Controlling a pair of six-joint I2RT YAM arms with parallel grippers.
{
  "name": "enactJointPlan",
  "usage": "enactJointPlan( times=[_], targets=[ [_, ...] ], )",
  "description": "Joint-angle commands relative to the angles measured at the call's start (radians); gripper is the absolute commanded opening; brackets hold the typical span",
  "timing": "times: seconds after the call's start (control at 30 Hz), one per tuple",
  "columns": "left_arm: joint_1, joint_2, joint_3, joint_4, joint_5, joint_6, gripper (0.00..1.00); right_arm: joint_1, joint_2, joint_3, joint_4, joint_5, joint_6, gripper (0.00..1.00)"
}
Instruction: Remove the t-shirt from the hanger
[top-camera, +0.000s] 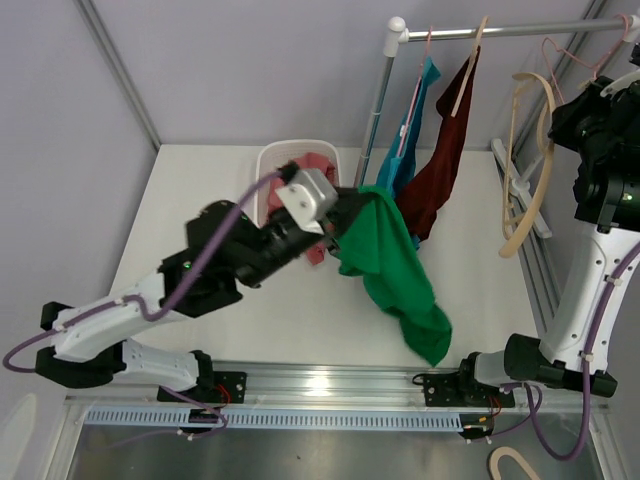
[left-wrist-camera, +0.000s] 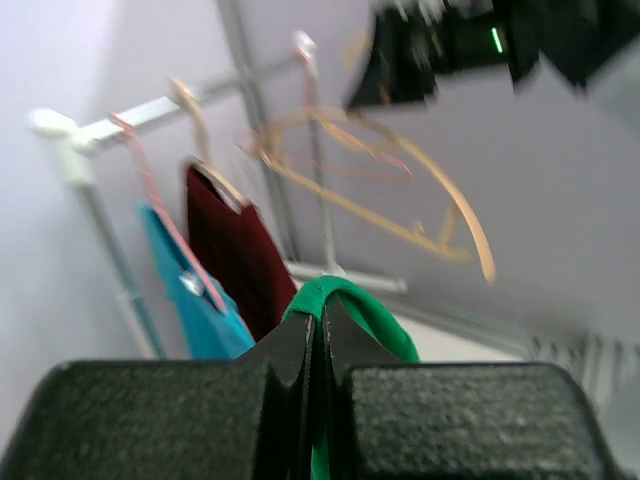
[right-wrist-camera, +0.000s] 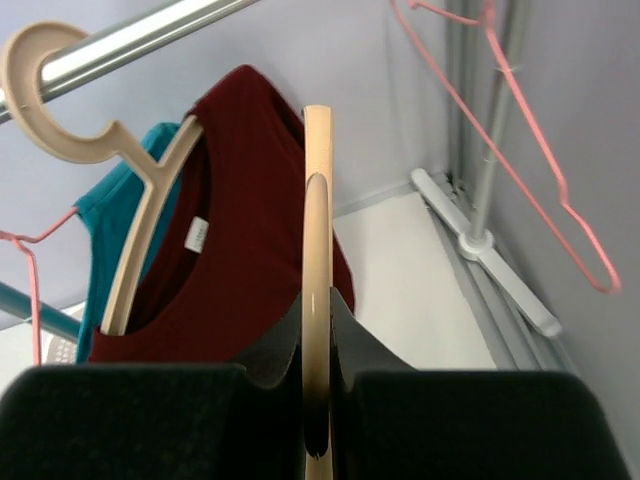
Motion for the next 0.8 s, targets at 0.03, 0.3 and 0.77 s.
enactJointPlan(
  times=[0.03,0.3,0.77],
  targets=[
    [0.061,-0.010,0.161,-0.033,-0.082,0.073,0.01,-0.006,-0.039,-0.075,0.233,-0.121,-0.027,0.00],
    [0.285,0.151,0.497,-0.093,0.021,0.024,0.01,-0.045,0.093,0.025,0.329,-0.234,-0.007,0.00],
    [0.498,0.383,0.844,0.029,0.154,0.024,0.01,-0.085,0.320,0.209,0.419,-0.319,0.035,0.00]
  ],
)
